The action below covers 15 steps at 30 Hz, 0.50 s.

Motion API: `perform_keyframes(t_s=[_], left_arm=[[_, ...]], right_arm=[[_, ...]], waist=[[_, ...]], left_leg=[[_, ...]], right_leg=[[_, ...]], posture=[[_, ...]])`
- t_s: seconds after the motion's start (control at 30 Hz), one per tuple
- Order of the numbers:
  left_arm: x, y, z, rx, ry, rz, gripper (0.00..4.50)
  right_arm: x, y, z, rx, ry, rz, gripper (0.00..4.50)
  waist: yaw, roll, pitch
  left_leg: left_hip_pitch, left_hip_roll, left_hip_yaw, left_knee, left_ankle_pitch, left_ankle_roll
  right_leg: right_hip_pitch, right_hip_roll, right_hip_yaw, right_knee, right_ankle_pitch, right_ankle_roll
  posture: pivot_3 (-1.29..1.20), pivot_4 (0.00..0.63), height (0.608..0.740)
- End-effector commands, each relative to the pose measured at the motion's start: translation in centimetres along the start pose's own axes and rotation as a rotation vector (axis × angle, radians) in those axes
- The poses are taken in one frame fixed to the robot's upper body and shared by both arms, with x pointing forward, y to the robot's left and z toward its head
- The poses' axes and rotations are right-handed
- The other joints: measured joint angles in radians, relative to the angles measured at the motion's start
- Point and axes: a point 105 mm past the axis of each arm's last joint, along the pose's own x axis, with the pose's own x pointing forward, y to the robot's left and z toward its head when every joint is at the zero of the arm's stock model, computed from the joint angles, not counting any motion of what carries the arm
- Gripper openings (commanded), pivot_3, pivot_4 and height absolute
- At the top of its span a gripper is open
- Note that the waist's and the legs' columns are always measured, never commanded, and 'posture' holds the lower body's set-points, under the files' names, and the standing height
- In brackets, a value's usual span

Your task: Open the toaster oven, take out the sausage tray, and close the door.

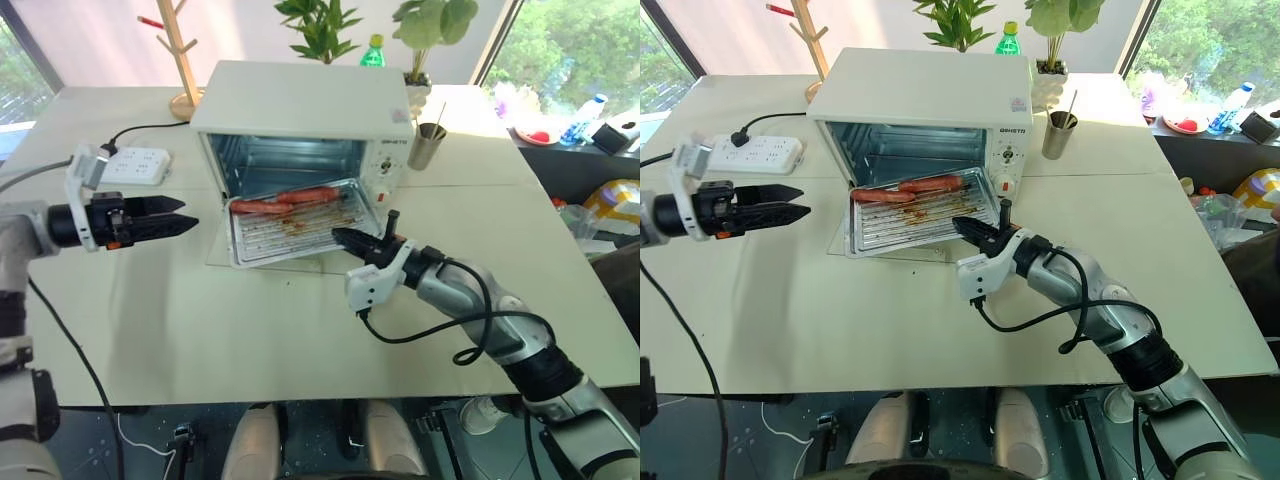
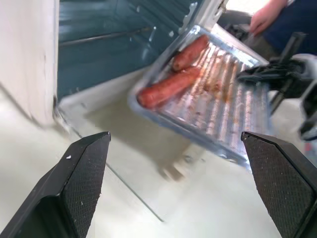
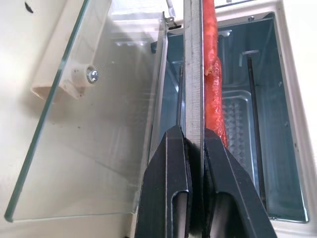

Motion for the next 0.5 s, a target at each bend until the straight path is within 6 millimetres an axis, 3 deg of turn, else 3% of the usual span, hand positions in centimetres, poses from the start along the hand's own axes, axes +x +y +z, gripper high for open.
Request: perform_keyframes(t_s=[0.03,0.27,0.5], left_arm=[[-0.8,-2.2,-0.1,-0.088,-0.051,-0.023,4.50],[1.1,-3.9,-3.0,-0.319,-0.092,-0.021,4.50],[4.0,-4.6,-3.8,-0.431,-0.119,-0.054,4.50]], right_arm=[[-0.6,-2.2,-0.5,-0.048,-0.005,-0.081,0.08],[-0.7,-2.8,0.8,-0.078,-0.110,-0.093,0.08],[-0.9,-2.9,1.6,-0.072,-0.171,-0.092,0.08]], waist=[[0.001,0.000,0.000],[0.002,-0.001,0.000],[0.001,-0.001,0.000]], left_leg=[[0.000,0.000,0.000,0.000,0.000,0.000],[0.003,0.000,0.000,0.000,0.000,0.000],[0.005,0.000,0.000,0.000,0.001,-0.001]], right_leg=[[0.000,0.000,0.000,0.000,0.000,0.000],[0.003,0.000,0.001,0.000,0.000,0.000],[0.004,0.000,0.001,0.001,0.000,0.000]], posture=[[0.00,0.150,0.717],[0.00,0.150,0.717],[0.00,0.150,0.717]])
